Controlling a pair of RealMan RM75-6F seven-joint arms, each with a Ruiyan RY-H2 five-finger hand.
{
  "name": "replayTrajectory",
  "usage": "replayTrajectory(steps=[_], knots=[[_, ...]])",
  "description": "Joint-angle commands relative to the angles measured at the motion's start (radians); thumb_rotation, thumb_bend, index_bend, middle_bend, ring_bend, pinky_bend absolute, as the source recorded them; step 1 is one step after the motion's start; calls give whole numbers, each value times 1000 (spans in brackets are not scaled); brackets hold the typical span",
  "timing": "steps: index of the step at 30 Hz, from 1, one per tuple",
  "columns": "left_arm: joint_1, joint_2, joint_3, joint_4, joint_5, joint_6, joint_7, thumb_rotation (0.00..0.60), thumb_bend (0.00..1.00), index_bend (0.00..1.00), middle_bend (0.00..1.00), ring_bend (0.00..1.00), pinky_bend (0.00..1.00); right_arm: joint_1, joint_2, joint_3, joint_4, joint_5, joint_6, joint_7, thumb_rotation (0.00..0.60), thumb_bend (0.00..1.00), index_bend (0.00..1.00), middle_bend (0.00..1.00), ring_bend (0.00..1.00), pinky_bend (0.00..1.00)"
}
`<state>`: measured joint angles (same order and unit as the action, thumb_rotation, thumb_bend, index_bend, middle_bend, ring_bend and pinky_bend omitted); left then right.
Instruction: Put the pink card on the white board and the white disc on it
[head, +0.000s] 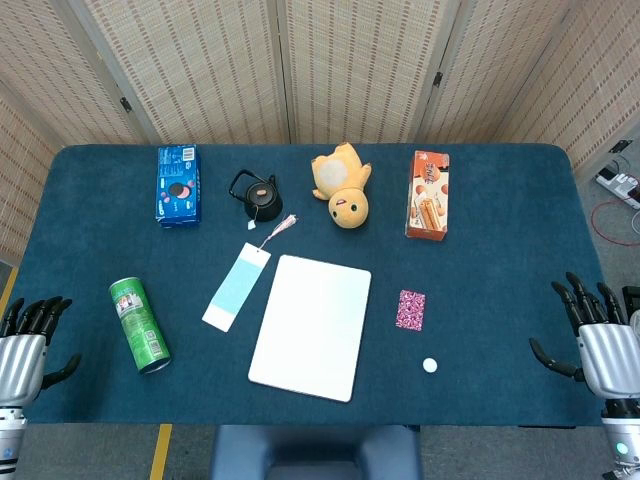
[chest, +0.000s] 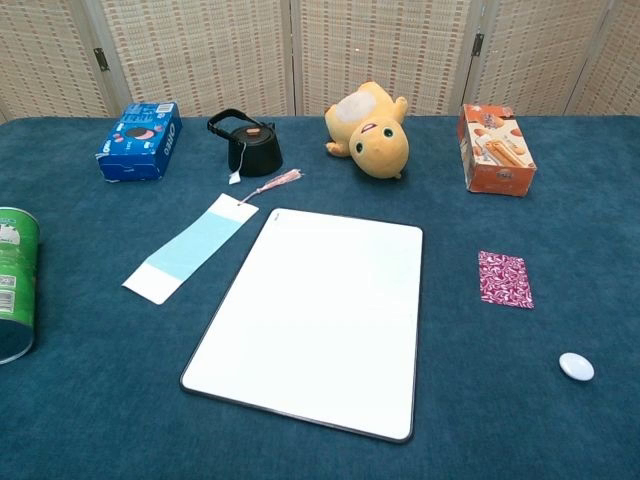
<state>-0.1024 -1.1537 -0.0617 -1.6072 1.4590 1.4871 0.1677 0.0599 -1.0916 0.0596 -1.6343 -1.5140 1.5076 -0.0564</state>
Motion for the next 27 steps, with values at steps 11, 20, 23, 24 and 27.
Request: replayTrajectory(steps=[11, 20, 23, 24, 27], knots=[[7, -11, -4, 5, 5, 22, -5, 600, 293, 165, 169, 149, 13, 0, 4, -5, -1, -14, -1, 20, 306, 357, 94, 47, 174, 0], [8, -2, -3, -7, 6, 22, 0, 600, 294, 165, 169, 148, 15, 16, 6, -8, 3, -30, -22, 37, 307, 356, 93, 47, 192, 0], [9, -2, -4, -7, 6, 24, -1, 600, 293, 165, 169, 148, 15, 32, 6, -7, 2, -40, -41, 31, 306, 356, 93, 49, 197, 0], [9, -2, -5, -7, 6, 25, -2, 600, 294, 165, 169, 149, 15, 40, 7, -7, 1, -43, -51, 28, 306, 357, 93, 53, 200, 0], [8, -2, -5, -8, 10, 26, -3, 600, 293, 165, 169, 149, 14, 74, 6, -6, -3, -56, -95, 17, 306, 357, 93, 67, 203, 0]])
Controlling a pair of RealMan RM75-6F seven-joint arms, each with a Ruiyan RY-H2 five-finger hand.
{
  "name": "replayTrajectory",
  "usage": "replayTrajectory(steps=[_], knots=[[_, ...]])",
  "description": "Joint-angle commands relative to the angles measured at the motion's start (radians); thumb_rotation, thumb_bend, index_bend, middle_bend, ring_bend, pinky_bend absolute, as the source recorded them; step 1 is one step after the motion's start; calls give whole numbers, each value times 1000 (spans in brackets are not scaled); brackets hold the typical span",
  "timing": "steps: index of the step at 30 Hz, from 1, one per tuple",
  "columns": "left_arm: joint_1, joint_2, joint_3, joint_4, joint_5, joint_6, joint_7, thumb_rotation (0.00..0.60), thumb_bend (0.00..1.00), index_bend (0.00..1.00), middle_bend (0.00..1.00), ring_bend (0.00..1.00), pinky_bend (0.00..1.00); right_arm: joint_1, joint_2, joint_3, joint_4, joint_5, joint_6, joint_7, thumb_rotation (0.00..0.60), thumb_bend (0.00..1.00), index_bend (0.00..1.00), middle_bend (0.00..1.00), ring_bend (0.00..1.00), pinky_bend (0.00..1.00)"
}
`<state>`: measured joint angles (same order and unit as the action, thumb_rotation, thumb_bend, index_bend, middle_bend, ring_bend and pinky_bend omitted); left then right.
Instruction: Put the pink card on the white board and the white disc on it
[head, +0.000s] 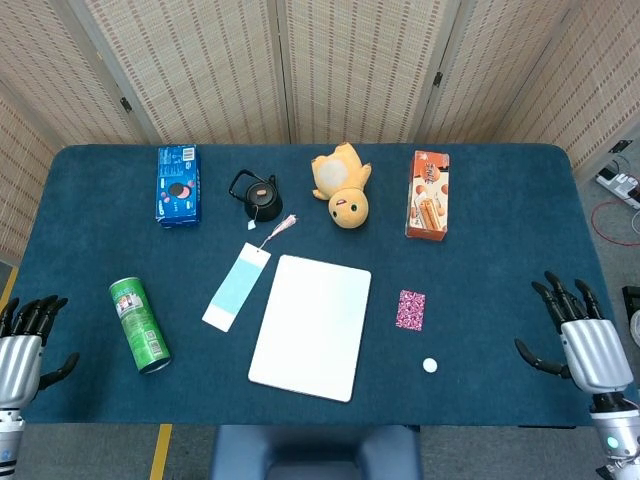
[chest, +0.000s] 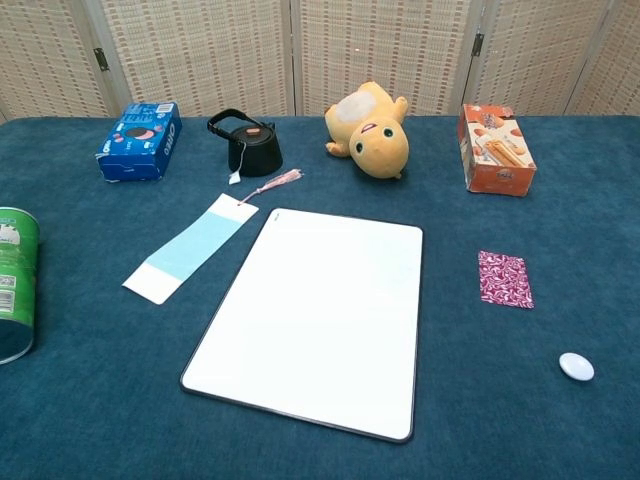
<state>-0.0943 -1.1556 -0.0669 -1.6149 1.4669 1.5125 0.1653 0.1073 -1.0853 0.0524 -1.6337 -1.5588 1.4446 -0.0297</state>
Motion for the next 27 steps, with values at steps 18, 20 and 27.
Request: replayTrajectory(steps=[18, 20, 27], knots=[[5, 7, 8, -2, 17, 8, -13, 600, 293, 165, 169, 149, 14, 265, -158, 76, -46, 252, -409, -226, 304, 339, 93, 25, 127, 0], [5, 6, 8, -1, 20, 8, -15, 600, 294, 165, 169, 148, 14, 286, -177, 80, -49, 299, -440, -258, 304, 331, 93, 8, 111, 0], [0, -2, 12, 11, 26, -1, -22, 600, 294, 165, 169, 149, 13, 360, -243, 88, -59, 468, -512, -386, 307, 327, 93, 0, 73, 0]])
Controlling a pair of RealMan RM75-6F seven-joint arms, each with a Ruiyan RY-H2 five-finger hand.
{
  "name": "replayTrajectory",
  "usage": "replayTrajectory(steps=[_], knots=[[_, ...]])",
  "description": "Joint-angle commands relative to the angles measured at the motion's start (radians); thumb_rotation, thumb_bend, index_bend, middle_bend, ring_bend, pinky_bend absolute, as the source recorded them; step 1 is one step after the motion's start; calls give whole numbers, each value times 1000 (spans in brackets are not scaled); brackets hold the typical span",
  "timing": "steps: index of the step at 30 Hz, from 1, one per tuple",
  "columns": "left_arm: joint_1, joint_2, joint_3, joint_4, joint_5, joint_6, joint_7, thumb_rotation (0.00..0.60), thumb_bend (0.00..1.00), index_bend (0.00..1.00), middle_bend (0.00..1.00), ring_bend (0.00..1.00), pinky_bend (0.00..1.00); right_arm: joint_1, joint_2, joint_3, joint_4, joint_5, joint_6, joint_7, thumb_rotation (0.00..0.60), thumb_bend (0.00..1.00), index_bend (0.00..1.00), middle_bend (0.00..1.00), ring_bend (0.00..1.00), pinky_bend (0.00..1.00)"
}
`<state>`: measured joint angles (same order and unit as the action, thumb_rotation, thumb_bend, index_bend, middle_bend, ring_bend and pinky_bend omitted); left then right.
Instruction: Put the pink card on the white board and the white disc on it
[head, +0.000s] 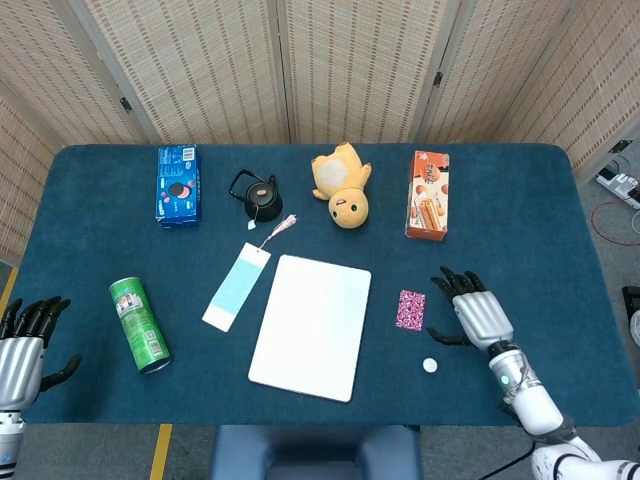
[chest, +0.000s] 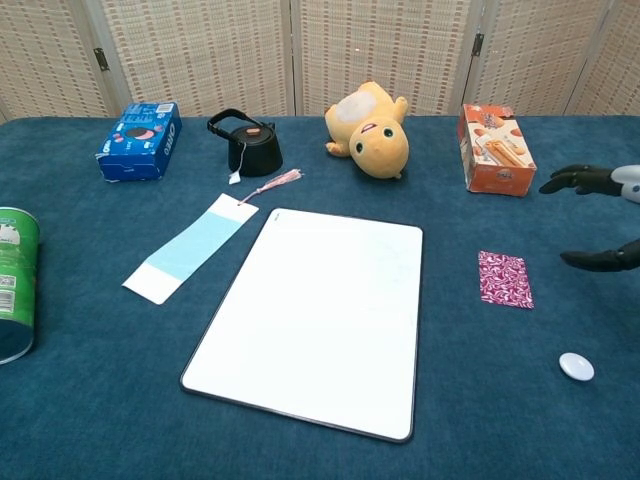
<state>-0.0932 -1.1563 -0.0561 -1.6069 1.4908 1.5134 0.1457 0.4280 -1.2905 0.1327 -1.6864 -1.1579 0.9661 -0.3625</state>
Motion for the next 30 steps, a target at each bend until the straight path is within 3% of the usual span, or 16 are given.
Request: replayTrajectory(steps=[1, 9, 14, 21, 30], knots=[[-2, -3, 1, 5, 2, -4, -3, 600, 293, 165, 169, 149, 13, 48, -47, 9, -5, 85, -39, -64, 310, 325, 93, 0, 71, 0], [-5, -9, 4, 23, 4, -9, -16, 600, 294, 165, 169, 149, 13, 122, -96, 2, 22, 212, -57, -168, 331, 322, 93, 0, 61, 0], [-4, -8, 6, 31, 5, -12, -24, 600, 293, 165, 169, 149, 13, 152, -89, -16, 26, 250, -71, -196, 439, 322, 93, 0, 61, 0], [-3, -7, 8, 37, 9, -9, -34, 600, 294, 168, 169, 149, 13, 182, -74, -37, 22, 302, -56, -243, 565, 322, 1, 0, 33, 0], [-7, -8, 9, 39, 17, -10, -38, 600, 293, 178, 169, 149, 13, 216, -97, -37, -17, 444, 1, -297, 571, 321, 0, 0, 4, 17]])
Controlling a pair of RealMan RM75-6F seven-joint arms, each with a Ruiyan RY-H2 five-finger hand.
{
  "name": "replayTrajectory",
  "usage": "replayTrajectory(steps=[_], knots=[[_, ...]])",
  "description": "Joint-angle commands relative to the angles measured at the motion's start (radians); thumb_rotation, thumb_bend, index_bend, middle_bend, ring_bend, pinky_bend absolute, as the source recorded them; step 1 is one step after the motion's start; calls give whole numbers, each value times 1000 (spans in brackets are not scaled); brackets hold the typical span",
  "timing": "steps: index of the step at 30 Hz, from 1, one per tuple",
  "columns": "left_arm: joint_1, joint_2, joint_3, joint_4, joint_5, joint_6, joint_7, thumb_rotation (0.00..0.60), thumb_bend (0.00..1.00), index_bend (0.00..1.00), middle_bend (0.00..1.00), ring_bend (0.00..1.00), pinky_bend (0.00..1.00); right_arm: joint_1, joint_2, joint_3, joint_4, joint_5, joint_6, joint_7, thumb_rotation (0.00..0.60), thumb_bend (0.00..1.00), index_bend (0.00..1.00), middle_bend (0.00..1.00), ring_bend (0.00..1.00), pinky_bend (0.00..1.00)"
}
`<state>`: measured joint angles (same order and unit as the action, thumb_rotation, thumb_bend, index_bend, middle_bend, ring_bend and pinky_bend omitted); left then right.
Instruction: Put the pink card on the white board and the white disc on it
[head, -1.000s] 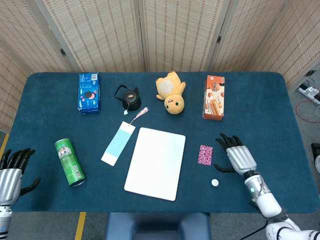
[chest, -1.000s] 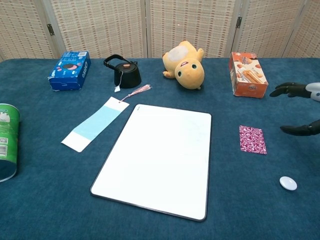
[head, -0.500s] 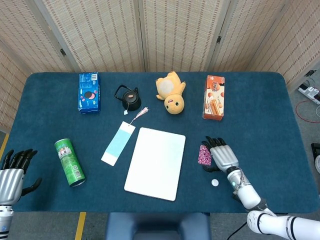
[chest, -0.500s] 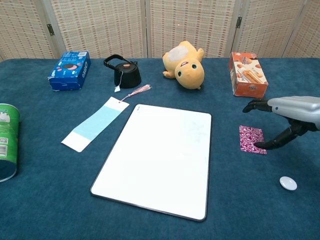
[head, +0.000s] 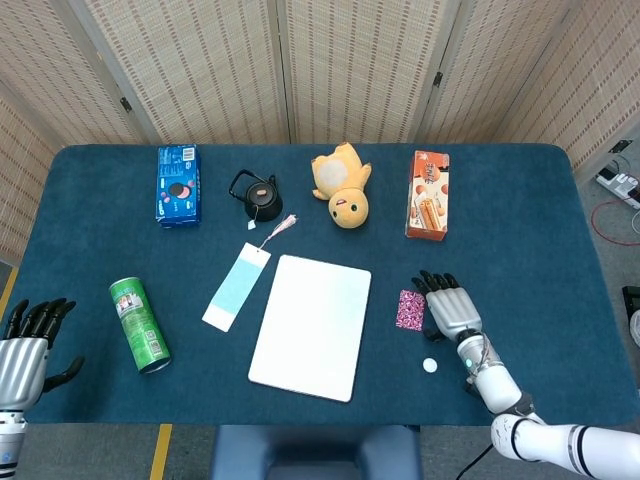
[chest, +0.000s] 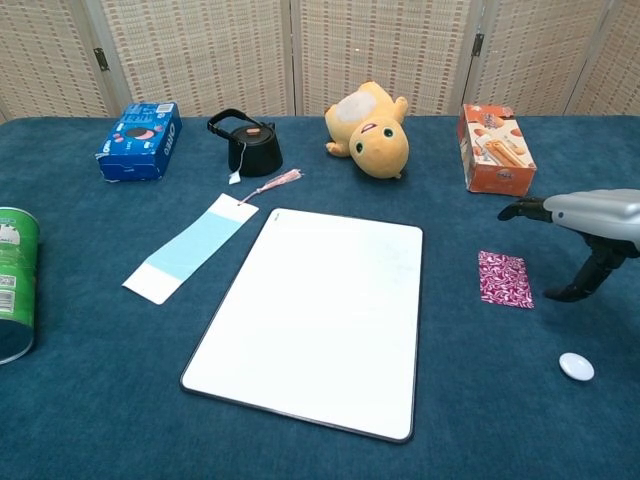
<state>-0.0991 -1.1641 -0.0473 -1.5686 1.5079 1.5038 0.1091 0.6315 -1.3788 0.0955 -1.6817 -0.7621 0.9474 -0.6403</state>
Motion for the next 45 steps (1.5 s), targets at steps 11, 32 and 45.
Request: replayTrajectory(steps=[11, 32, 45], knots=[[-10, -13, 3, 18, 9, -12, -14, 600, 293, 179, 169, 149, 12, 64, -16, 8, -62, 238, 34, -31, 572, 322, 8, 0, 2, 31], [-8, -26, 9, 60, 5, -17, -47, 600, 294, 191, 169, 149, 12, 202, -77, 7, 4, 461, 40, -90, 571, 321, 126, 0, 0, 31], [-9, -33, 11, 75, 5, -21, -58, 600, 294, 191, 169, 149, 11, 219, -89, -10, 0, 475, 68, -92, 568, 322, 127, 0, 0, 32]])
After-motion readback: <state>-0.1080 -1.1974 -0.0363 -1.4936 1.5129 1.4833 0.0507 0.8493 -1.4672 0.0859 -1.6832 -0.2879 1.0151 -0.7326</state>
